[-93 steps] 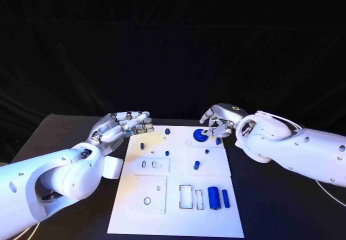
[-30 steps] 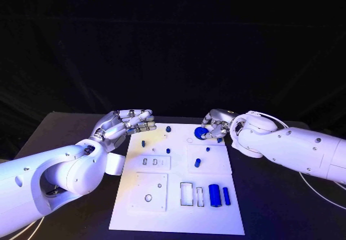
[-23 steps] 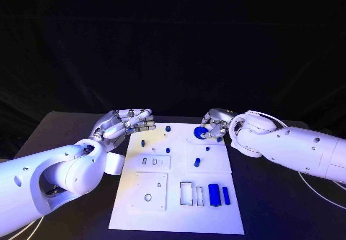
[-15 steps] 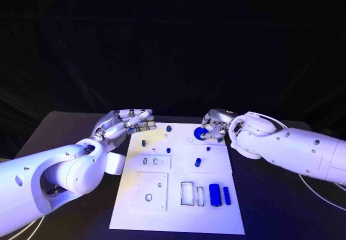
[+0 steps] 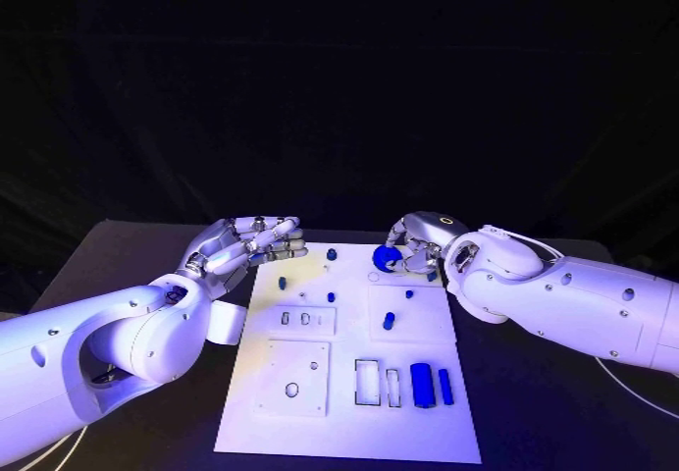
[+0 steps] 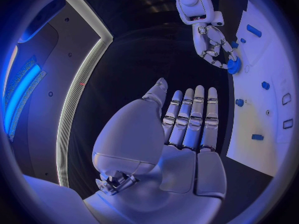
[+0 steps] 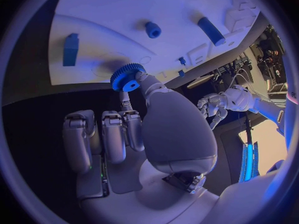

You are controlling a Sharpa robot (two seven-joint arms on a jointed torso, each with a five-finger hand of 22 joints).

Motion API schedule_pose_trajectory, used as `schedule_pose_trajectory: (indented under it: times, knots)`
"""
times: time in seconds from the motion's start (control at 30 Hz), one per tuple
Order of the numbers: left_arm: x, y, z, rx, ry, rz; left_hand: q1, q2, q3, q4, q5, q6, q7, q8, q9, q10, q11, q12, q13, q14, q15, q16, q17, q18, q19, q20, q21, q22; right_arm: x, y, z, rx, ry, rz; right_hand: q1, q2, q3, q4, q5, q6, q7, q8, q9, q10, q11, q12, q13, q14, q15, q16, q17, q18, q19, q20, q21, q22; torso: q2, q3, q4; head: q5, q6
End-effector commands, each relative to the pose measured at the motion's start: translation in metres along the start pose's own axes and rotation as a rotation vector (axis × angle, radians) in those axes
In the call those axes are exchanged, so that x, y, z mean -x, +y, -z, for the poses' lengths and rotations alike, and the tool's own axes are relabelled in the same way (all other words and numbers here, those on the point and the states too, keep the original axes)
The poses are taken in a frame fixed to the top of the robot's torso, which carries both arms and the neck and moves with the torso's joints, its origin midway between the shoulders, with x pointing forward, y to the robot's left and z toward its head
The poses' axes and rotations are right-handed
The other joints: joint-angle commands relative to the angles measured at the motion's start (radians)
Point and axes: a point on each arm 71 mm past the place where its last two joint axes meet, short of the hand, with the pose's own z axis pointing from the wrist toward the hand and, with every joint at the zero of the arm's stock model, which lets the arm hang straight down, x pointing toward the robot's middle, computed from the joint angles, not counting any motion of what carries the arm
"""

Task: Assemble the parts on the task board

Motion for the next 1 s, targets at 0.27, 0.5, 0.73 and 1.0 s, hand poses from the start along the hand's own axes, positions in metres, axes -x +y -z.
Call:
schedule_pose_trajectory:
  times: [0.27, 0.5, 0.73, 1.0]
  knots:
    - [-0.001, -0.001, 0.0, -0.006, 0.017, 0.009, -0.001, 0.01, 0.001, -0.006, 0.005, 0.001, 0.006, -0.004, -0.001, 0.003, 0.006, -0.005, -0.001, 0.002, 0.007, -0.006, -0.001, 0.007, 0.001, 0.0, -0.005, -0.001, 0.008, 0.055, -0.006, 0.186, -0.138, 0.064, -0.02, 0.0, 0.019, -0.002, 0.027, 0.018, -0.014, -0.009, 0.001, 0.038, -0.01, 0.007, 0.198, 0.107, -0.008, 0.004, 0.263, -0.014, 0.103, -0.007, 0.004, 0.263, 0.001, -0.0003, 0.0022, 0.001, 0.002]
    - [-0.001, -0.001, 0.0, -0.005, 0.018, 0.009, -0.001, 0.01, 0.001, -0.006, 0.005, 0.001, 0.006, -0.004, -0.001, 0.003, 0.006, -0.005, -0.001, 0.002, 0.007, -0.006, -0.001, 0.007, 0.001, 0.0, -0.005, -0.001, -0.005, 0.077, -0.02, 0.214, -0.131, 0.081, -0.021, 0.0, 0.021, -0.002, 0.029, 0.018, -0.014, -0.01, 0.0, 0.036, -0.01, 0.005, 0.196, 0.107, -0.007, 0.004, 0.263, -0.014, 0.103, -0.007, 0.004, 0.263, 0.002, -0.0001, 0.003, 0.004, 0.001]
    - [-0.002, -0.001, -0.001, -0.006, 0.018, 0.009, -0.001, 0.01, 0.001, -0.006, 0.005, 0.001, 0.006, -0.004, -0.001, 0.003, 0.006, -0.005, -0.001, 0.002, 0.007, -0.006, -0.001, 0.007, 0.001, 0.0, -0.005, -0.001, -0.018, 0.085, -0.03, 0.209, -0.1, 0.096, -0.022, -0.001, 0.024, -0.001, 0.03, 0.017, -0.013, -0.013, -0.001, 0.035, -0.009, 0.003, 0.194, 0.107, -0.007, 0.004, 0.263, -0.014, 0.103, -0.007, 0.004, 0.263, 0.002, -0.0008, 0.0033, 0.006, -0.002]
    - [-0.002, -0.001, -0.001, -0.005, 0.019, 0.01, -0.001, 0.01, 0.001, -0.006, 0.005, 0.001, 0.006, -0.004, -0.001, 0.003, 0.006, -0.005, -0.001, 0.002, 0.007, -0.006, -0.001, 0.007, 0.001, 0.0, -0.005, -0.001, -0.033, 0.093, -0.035, 0.211, -0.064, 0.1, -0.024, -0.002, 0.024, -0.001, 0.03, 0.016, -0.013, -0.015, -0.002, 0.035, -0.009, 0.004, 0.195, 0.107, -0.007, 0.004, 0.263, -0.014, 0.103, -0.007, 0.004, 0.263, 0.001, 0.0008, 0.0012, 0.008, -0.005]
